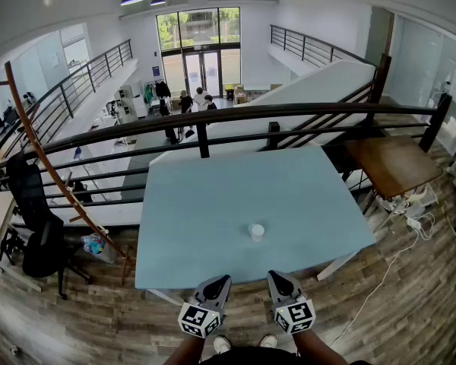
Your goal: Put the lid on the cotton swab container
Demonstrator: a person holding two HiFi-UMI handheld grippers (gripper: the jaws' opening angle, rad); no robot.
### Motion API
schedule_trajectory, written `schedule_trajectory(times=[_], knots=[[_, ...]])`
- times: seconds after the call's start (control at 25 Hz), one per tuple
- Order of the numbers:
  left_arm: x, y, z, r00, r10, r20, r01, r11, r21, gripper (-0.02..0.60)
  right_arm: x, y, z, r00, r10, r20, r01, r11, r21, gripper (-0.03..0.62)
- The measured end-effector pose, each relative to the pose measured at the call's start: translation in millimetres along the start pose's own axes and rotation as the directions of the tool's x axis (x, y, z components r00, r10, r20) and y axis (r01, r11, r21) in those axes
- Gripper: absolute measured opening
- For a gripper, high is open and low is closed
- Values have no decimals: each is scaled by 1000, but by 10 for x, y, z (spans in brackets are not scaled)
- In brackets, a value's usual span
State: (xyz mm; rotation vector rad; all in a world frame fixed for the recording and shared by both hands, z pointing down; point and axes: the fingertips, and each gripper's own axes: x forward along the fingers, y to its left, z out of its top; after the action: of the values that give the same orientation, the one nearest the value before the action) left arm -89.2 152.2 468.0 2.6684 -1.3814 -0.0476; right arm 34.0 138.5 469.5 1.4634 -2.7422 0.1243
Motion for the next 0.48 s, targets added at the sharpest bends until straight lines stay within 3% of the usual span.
schedule_trajectory(times=[0.48], knots=[[-206, -175, -65, 1000, -18, -25, 17, 1000, -20, 11, -130, 144, 12, 1000, 6, 17, -6, 1000, 9, 18]])
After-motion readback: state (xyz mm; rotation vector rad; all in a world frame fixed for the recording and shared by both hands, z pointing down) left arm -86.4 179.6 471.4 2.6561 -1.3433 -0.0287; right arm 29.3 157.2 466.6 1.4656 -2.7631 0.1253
